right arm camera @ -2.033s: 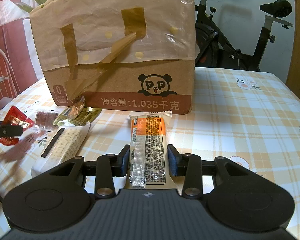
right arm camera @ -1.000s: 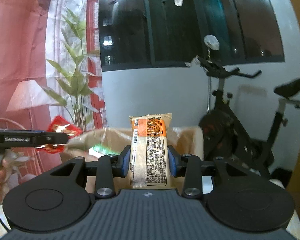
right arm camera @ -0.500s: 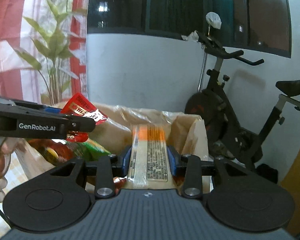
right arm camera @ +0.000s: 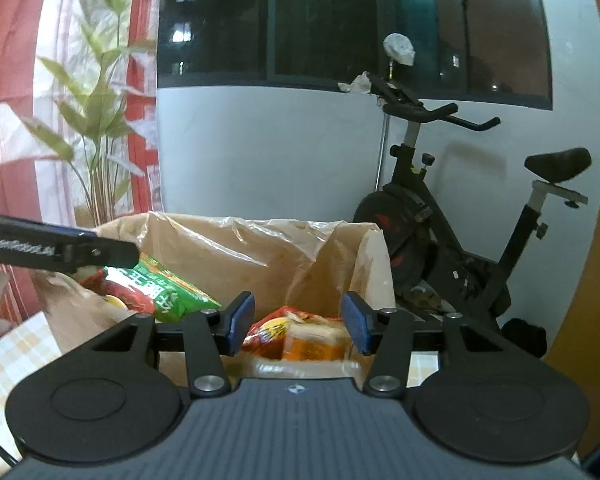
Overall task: Organize snacks
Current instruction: 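Open both tools to drop the red packet and wafer bar into the box, then move both tools back to the remaining snacks beside the box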
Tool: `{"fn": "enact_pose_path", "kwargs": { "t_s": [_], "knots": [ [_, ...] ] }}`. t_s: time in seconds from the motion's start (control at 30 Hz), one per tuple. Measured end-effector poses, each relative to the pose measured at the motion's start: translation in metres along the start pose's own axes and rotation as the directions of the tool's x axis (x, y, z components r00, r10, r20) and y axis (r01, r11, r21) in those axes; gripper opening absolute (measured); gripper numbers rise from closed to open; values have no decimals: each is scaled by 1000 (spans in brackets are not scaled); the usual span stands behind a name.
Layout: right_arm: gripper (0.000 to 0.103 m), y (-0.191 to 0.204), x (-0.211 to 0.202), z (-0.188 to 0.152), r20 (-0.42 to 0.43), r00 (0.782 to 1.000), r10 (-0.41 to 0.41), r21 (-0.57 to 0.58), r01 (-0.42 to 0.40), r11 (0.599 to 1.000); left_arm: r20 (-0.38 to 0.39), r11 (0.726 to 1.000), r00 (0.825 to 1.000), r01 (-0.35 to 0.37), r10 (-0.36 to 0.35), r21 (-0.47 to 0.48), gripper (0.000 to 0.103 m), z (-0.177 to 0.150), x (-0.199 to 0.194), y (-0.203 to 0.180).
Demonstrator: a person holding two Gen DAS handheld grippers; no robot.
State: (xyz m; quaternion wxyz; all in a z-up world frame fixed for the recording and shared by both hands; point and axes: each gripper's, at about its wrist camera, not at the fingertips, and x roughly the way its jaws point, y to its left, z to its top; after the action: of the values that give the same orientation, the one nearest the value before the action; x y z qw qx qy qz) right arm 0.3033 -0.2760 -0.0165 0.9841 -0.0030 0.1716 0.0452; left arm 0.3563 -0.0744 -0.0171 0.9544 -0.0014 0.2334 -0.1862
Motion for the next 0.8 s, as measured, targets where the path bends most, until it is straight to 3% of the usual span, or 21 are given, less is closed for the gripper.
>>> {"fn": "enact_pose_path", "kwargs": {
  "t_s": [0.07,0.5,0.8],
  "knots": [
    [57,1,-5,-3,2,1000,5,0,-5,1000,0,1000,1000,1,-1,-5,65,-5,-9,5],
    [57,7,-41,-29,75,997,-33,26,31,999,16,997,999,-49,50,-59,65,-59,-68,29],
    [57,12,-56,-63,16,1000,-10,69,9,998,-56,988,994,-100,94,-117,65,-99,-74,39]
  ]
}}
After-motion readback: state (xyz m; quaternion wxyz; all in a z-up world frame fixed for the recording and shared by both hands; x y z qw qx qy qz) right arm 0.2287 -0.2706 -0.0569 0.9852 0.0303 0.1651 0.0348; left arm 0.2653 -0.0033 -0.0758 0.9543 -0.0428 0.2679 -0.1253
